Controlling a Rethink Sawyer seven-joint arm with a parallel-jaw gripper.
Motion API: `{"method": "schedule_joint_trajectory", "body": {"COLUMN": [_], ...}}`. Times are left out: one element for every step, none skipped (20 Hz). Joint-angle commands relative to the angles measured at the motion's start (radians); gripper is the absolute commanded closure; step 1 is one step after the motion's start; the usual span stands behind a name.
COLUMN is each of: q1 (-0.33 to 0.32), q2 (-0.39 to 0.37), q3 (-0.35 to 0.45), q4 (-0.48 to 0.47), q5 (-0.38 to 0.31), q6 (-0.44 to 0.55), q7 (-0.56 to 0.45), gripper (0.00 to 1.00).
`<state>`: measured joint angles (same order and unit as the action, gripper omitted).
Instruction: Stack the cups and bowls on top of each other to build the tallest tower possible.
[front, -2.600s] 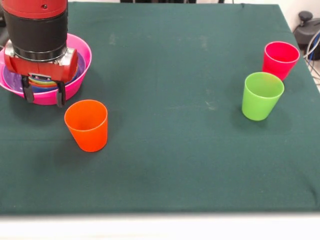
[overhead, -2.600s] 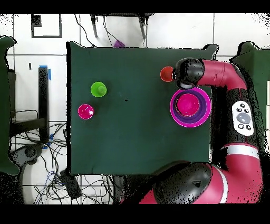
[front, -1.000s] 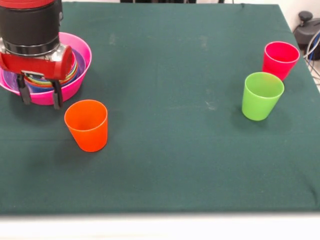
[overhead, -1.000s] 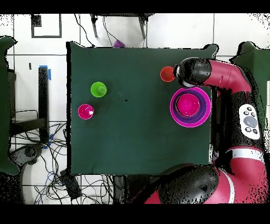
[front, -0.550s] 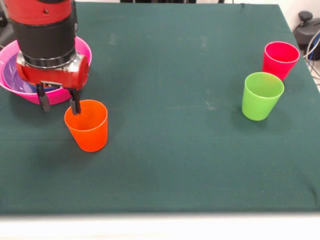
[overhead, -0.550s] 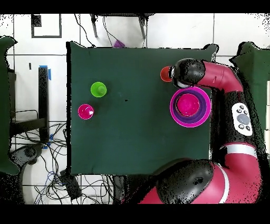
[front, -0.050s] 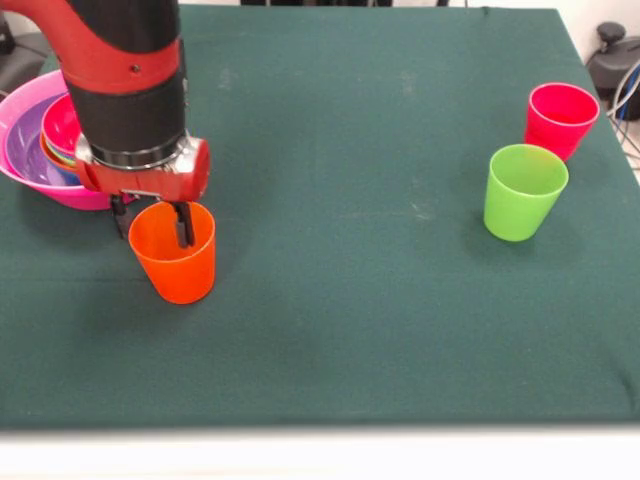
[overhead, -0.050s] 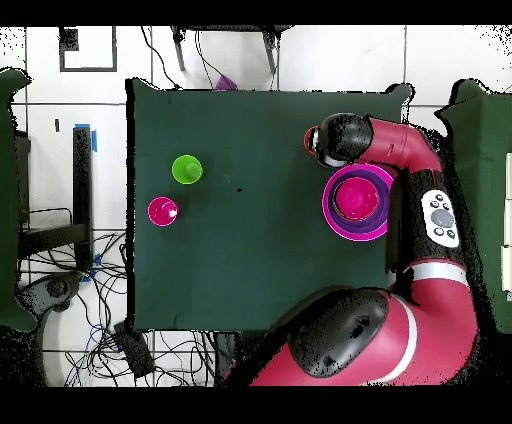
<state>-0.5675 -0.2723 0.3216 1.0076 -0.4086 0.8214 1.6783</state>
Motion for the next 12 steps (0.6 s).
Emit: {"method": "schedule_joint_trajectory", "body": {"q1": [0.067, 0.071, 0.075, 0.08, 0.084, 0.086, 0.088, 0.089, 0.091, 0.094, 0.097, 0.099], "q2": [0.069, 0.085, 0.1, 0.108, 0.115, 0.118, 0.12, 0.122, 0.125, 0.127, 0.13, 0.134], "q3": [0.024, 0.021, 0.017, 0.013, 0.006, 0.004, 0.002, 0.001, -0.001, -0.004, -0.004, -0.004], "q4": [-0.094, -0.114, -0.137, -0.155, -0.168, -0.176, -0.183, -0.191, -0.205, -0.221, -0.24, -0.259], "q5": [-0.04, -0.049, -0.056, -0.064, -0.064, -0.065, -0.066, -0.067, -0.064, -0.064, -0.061, -0.06], "q6": [-0.018, -0.023, -0.018, -0.009, -0.01, -0.008, -0.006, -0.004, 0.01, 0.029, 0.054, 0.075], "q7": [-0.024, -0.03, -0.036, -0.048, -0.053, -0.051, -0.049, -0.047, -0.049, -0.056, -0.063, -0.07], "gripper": [0.0, 0.0, 0.0, 0.0, 1.0, 1.0, 1.0, 1.0, 1.0, 1.0, 1.0, 1.0]}}
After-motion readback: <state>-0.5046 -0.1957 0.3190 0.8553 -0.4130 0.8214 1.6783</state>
